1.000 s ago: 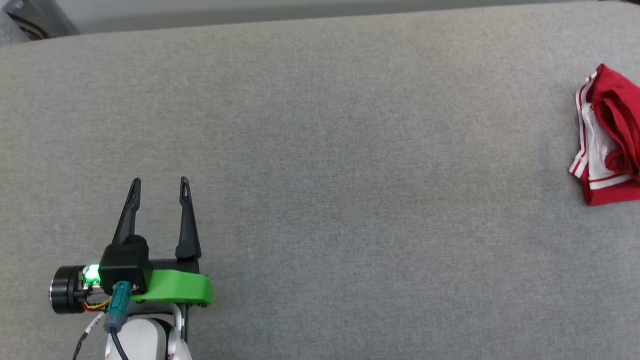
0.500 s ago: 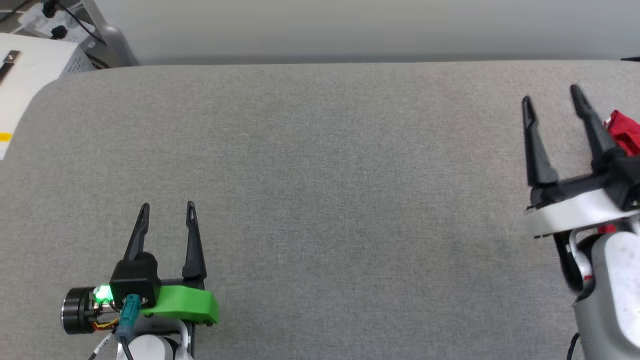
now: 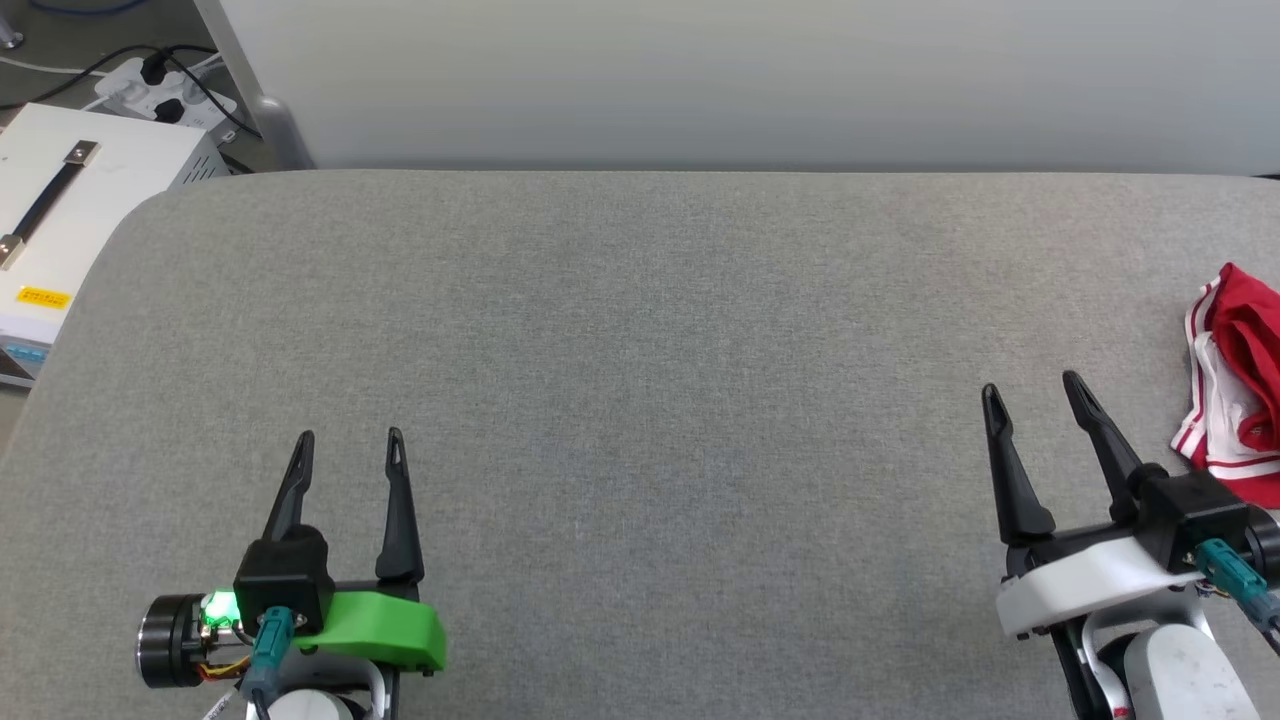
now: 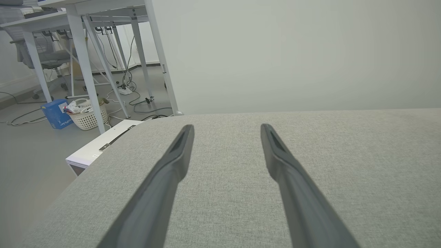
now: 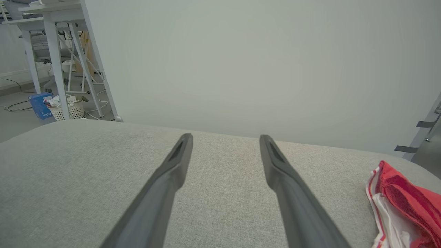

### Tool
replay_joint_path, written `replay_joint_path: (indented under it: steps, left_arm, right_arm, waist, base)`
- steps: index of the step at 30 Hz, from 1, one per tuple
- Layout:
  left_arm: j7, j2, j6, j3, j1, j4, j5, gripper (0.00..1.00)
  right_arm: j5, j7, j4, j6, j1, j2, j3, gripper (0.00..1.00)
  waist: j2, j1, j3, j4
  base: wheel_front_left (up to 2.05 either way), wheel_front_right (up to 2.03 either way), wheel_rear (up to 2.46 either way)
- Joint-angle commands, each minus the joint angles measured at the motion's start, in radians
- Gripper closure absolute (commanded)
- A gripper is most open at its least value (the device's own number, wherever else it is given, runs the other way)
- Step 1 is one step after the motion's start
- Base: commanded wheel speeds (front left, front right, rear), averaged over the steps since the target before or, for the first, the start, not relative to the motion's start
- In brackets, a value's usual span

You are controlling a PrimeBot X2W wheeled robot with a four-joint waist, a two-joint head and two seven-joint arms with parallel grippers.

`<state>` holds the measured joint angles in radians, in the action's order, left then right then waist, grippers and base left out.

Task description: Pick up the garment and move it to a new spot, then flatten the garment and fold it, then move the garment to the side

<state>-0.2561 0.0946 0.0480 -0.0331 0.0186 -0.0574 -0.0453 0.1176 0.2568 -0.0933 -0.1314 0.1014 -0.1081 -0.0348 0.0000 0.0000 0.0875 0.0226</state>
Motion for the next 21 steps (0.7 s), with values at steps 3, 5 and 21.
replay_joint_path:
  steps: [3,5,21]
  left_arm:
    - [-0.006,-0.005,-0.008,-0.004,-0.022,-0.005,-0.008,0.0]
    - [-0.006,-0.006,-0.012,-0.006,-0.027,-0.007,-0.009,0.0]
    - [0.003,-0.004,-0.018,-0.006,-0.02,-0.009,0.0,1.0]
  right_arm:
    - [-0.004,0.005,0.017,0.001,-0.048,0.01,0.012,0.0]
    - [0.0,0.005,0.023,0.001,-0.067,0.016,0.018,0.0]
    - [-0.002,-0.003,0.033,0.0,-0.105,0.03,0.022,1.0]
  waist:
    - [0.0,0.0,-0.011,-0.001]
    - [0.0,0.0,-0.015,-0.002]
    - [0.0,0.0,-0.023,-0.004]
  base:
    - [0.0,0.0,0.0]
    - [0.0,0.0,0.0]
    - [0.0,0.0,0.0]
